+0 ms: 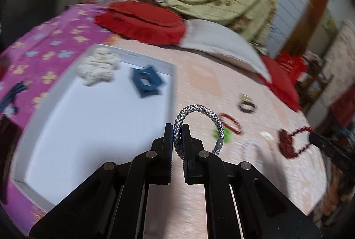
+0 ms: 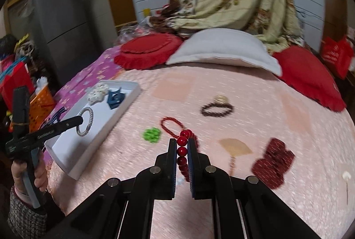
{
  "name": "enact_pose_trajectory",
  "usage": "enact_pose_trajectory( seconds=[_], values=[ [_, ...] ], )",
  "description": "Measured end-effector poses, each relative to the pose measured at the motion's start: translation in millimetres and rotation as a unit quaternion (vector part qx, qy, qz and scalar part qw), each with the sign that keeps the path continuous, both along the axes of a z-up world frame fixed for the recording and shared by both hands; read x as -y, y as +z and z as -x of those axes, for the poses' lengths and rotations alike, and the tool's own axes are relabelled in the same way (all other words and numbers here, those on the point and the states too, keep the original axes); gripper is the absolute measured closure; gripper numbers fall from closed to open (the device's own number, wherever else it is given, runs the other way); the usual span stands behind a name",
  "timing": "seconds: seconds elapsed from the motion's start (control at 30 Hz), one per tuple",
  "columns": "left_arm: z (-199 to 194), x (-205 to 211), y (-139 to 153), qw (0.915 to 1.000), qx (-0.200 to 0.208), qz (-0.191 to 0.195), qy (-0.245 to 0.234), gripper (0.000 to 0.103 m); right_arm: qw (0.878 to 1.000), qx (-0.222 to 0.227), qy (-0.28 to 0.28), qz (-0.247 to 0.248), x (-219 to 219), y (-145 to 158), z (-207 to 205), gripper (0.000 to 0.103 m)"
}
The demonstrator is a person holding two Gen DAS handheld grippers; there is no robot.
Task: Organize jewelry
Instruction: 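Carry bangle and red bracelet into the white tray and open both grippers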
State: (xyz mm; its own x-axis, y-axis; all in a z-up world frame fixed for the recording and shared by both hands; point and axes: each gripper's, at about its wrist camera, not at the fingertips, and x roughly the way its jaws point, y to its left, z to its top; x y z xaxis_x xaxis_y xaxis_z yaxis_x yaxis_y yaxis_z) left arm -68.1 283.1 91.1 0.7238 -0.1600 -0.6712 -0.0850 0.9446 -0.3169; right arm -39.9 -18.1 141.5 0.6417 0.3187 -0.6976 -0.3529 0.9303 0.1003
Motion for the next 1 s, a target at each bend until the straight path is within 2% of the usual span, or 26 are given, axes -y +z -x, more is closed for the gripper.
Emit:
enact_pose_trajectory(
  seconds=[0.1,0.3,0.43,0.6,0.8,1.0],
  values=[
    [-11.1,-14.5,-1.3,0.9988,-0.018,-0.024,0.038,0.097,1.000,-0.012,0.020,-0.003,-22.3,0.8,-11.0,0.095],
    [-47.4,-50.2,-11.0,0.9944,-0.060,-0.026,0.083,0.097,0.998,-0.038,0.057,0.000,-78.1,-3.1,-39.2,0.095],
    [-58.8,-75.6,-28.4,0.9912,-0.083,0.000,0.103,0.097,0.995,-0.067,0.077,-0.008,-125.5,-12.4,-64.6,0.095],
    [-61.1,-89.9,-39.6,0.9863,-0.113,0.008,0.120,0.097,0.989,-0.095,0.113,-0.009,-193.5,-23.9,-88.5,0.095],
    [-64.1,-101.9,-47.4,0.9824,-0.126,0.011,0.137,0.097,0.977,-0.141,0.139,-0.073,-254.2,-44.1,-117.1,0.095],
    [-72.7,-107.1,-57.7,0.9779,-0.142,-0.004,0.153,0.097,0.978,-0.164,0.130,-0.023,-273.9,-84.8,-128.0,0.095]
  ],
)
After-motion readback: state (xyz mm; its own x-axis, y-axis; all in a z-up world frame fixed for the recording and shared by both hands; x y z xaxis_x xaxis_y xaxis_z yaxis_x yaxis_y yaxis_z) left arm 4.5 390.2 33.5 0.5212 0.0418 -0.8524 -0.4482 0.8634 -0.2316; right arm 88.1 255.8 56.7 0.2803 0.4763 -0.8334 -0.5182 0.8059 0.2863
